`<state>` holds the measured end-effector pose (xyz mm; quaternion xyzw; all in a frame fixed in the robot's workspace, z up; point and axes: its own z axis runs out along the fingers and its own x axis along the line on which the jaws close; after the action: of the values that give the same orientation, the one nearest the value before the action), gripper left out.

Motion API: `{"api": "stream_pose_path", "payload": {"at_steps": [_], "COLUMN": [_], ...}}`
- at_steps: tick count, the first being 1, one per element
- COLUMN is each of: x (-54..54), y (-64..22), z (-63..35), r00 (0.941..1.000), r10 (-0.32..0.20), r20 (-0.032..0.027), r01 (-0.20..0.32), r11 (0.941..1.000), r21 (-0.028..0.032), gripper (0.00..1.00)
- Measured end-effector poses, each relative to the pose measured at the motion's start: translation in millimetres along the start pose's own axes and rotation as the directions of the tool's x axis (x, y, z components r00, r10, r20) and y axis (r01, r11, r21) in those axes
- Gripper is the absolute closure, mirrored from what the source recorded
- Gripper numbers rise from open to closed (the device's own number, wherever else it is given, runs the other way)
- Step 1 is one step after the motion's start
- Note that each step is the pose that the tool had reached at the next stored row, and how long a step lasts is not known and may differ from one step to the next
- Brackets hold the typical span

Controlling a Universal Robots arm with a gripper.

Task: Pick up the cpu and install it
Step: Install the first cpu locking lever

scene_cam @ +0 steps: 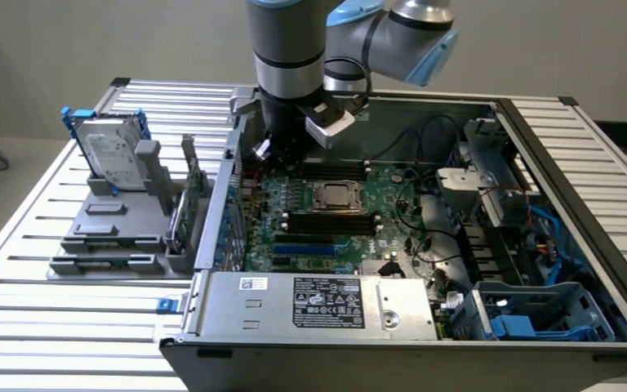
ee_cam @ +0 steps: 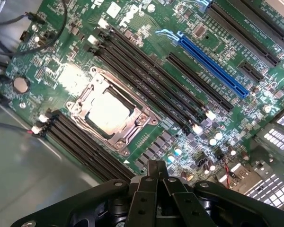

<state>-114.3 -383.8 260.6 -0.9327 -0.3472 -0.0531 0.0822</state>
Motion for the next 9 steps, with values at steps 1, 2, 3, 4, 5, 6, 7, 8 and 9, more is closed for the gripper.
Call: {"api": "stream_pose_path", "payload": {"at_steps": [1,2,3,4,5,6,7,8,9], "x": [0.0,0.1,0.1,0.2,0.3,0.4,0.5,0.6,0.7], "y": [0.0,-0.1,-0.1,-0.2,-0.2,-0.3,-0.4,-0.4,-0.5], "z": [-0.3,-0.7,-1.1,-1.7,-2.2,-2.8,-3.2,-3.7,-4.1], "r00": [0.9999,0.9996,0.9991,0.9984,0.9975,0.9964,0.9951,0.9936,0.9919], "r10": [-0.014,-0.028,-0.042,-0.056,-0.07,-0.084,-0.099,-0.112,-0.126], "r20": [0.0019,0.004,0.0057,0.0076,0.0092,0.0107,0.012,0.0134,0.0147], "r01": [0.014,0.028,0.042,0.056,0.07,0.084,0.098,0.112,0.126], "r11": [0.9999,0.9996,0.9991,0.9984,0.9975,0.9964,0.995,0.9935,0.9919], "r21": [0.0019,0.0039,0.0059,0.0081,0.0103,0.0127,0.0151,0.0176,0.0198], "gripper": [0.89,0.89,0.89,0.89,0.89,0.89,0.89,0.89,0.89]}}
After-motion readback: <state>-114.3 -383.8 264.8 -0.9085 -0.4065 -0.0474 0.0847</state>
